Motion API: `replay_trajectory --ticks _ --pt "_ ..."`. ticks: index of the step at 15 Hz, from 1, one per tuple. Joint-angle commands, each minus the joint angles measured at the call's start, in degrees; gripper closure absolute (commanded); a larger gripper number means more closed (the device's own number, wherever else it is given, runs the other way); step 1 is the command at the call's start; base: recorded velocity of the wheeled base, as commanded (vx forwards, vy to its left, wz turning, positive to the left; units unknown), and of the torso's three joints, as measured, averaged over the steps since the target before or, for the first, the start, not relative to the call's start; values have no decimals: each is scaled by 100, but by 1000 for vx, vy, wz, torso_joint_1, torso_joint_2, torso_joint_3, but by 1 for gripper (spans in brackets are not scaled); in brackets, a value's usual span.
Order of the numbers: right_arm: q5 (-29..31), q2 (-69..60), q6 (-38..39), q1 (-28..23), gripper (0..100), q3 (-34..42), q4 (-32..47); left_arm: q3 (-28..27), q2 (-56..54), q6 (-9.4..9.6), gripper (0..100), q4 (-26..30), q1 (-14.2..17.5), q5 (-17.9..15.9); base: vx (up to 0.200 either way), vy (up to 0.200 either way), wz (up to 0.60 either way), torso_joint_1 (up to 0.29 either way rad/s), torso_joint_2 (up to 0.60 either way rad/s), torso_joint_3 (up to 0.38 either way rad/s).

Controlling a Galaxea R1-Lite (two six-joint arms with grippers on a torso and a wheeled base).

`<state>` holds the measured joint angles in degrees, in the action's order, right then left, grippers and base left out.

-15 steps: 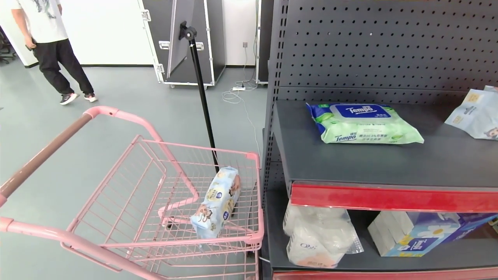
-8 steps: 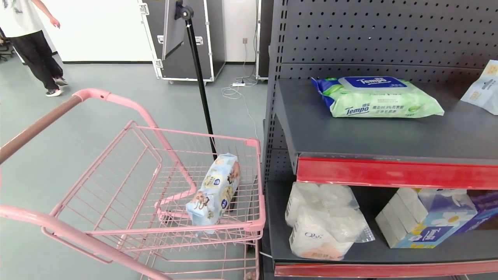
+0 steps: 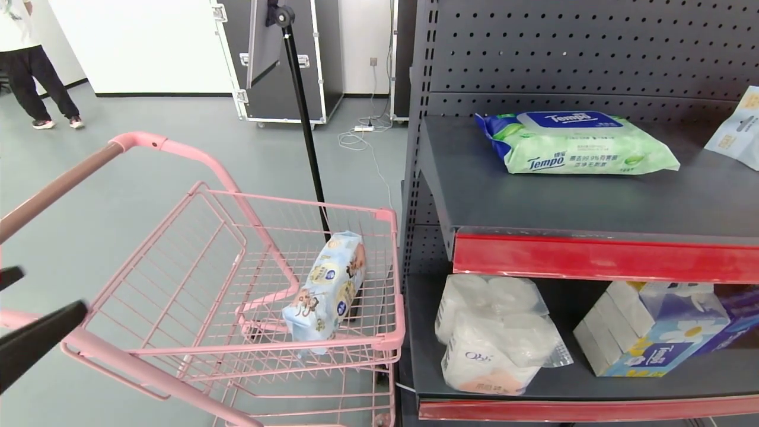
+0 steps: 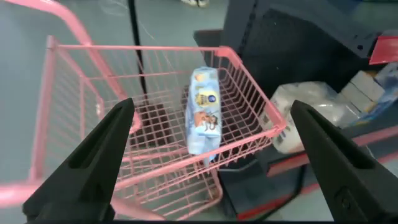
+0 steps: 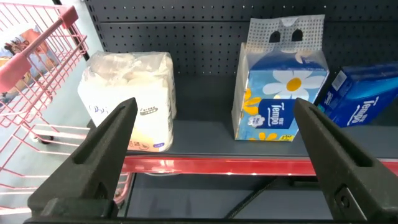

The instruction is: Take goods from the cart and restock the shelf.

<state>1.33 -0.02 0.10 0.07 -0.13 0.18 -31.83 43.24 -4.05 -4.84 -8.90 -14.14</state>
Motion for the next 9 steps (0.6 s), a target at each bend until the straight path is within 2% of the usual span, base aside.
replay_trajectory --ticks 1,2,4,9 --pt "-1 2 -10 1 0 5 -1 -860 3569 -17 0 -1028 -666 -300 0 0 0 0 0 0" --pt "-1 2 -10 1 0 5 -1 -878 4087 27 0 -1256 -683 -282 0 0 0 0 0 0" --pt "-1 2 -10 1 0 5 -1 -878 4957 361 0 -1731 -718 -238 0 0 0 0 0 0" --pt "-1 2 -1 1 0 5 -1 -948 5950 405 0 -1924 -833 -221 0 0 0 0 0 0"
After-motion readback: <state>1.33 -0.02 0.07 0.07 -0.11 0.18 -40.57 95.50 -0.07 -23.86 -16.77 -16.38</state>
